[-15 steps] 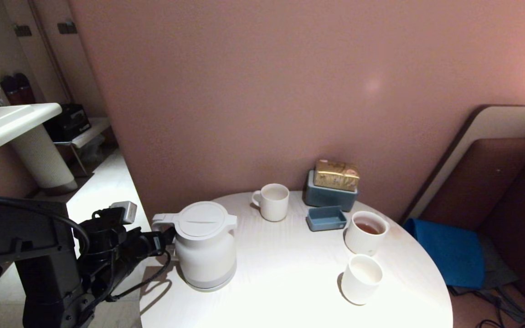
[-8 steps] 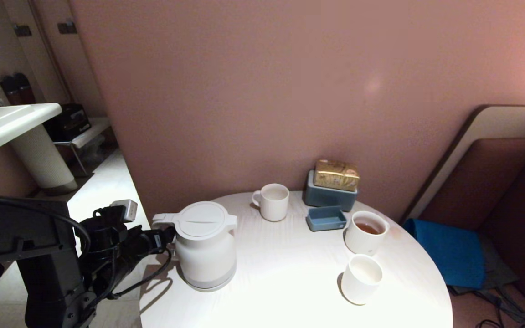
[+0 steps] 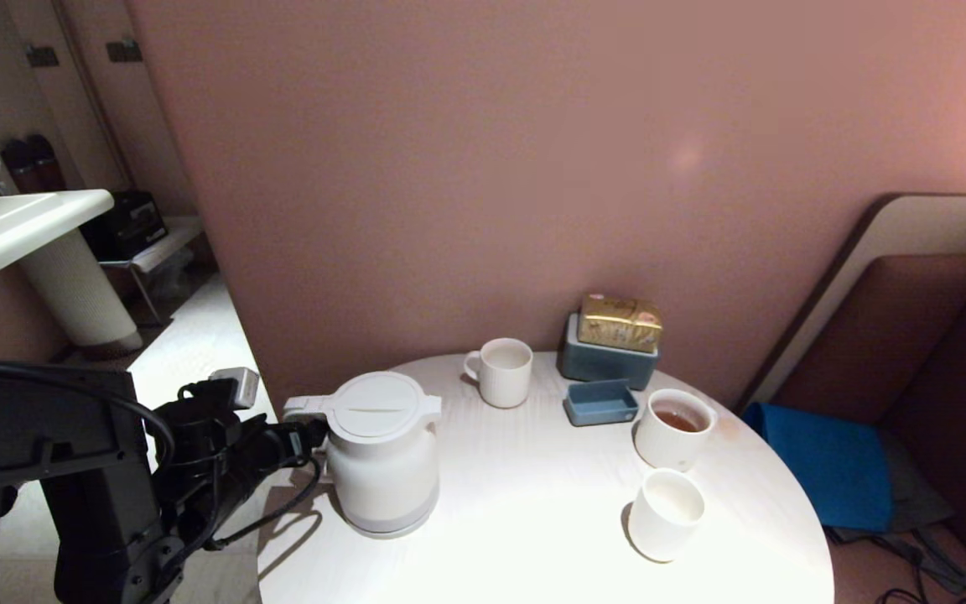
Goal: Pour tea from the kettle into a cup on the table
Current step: Pick up the kettle
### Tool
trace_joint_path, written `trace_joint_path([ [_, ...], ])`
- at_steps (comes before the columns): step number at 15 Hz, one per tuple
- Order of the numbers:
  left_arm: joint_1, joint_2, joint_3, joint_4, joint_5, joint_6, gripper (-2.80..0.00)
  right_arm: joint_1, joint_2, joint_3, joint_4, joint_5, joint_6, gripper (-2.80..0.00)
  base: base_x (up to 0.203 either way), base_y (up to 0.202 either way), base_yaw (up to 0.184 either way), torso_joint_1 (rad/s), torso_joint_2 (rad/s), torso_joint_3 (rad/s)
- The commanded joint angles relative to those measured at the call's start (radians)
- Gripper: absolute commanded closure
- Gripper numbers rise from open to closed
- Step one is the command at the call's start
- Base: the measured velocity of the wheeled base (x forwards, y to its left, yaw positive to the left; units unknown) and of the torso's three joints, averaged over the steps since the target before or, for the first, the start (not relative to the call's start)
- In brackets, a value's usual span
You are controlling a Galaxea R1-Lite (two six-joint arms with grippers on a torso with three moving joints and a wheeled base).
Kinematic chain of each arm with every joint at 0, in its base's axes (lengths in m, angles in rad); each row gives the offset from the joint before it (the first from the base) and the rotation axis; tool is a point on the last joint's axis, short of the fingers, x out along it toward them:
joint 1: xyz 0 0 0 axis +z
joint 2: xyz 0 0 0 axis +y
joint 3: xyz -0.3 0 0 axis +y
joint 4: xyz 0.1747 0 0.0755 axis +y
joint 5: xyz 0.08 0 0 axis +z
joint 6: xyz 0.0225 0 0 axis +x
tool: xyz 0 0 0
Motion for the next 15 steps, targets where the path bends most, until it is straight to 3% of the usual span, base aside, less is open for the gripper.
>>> trace_joint_path([
  [1, -0.002, 0.002, -0.004, -0.008, 0.001, -0.002, -2.80, 0.000, 0.001, 0.000, -0.001, 0.000, -0.001, -2.80, 0.000, 0.000, 0.000, 0.000, 0.00, 0.000],
  [4, -0.008, 0.005, 0.014, -0.054, 0.001, -0.002, -2.80, 0.000, 0.001, 0.000, -0.001, 0.000, -0.001, -2.80, 0.000, 0.000, 0.000, 0.000, 0.00, 0.000],
  [15, -0.008, -0.001, 0.031, -0.054, 0.005, 0.004, -2.80, 0.000, 0.001, 0.000, -0.001, 0.000, -0.001, -2.80, 0.000, 0.000, 0.000, 0.000, 0.00, 0.000],
])
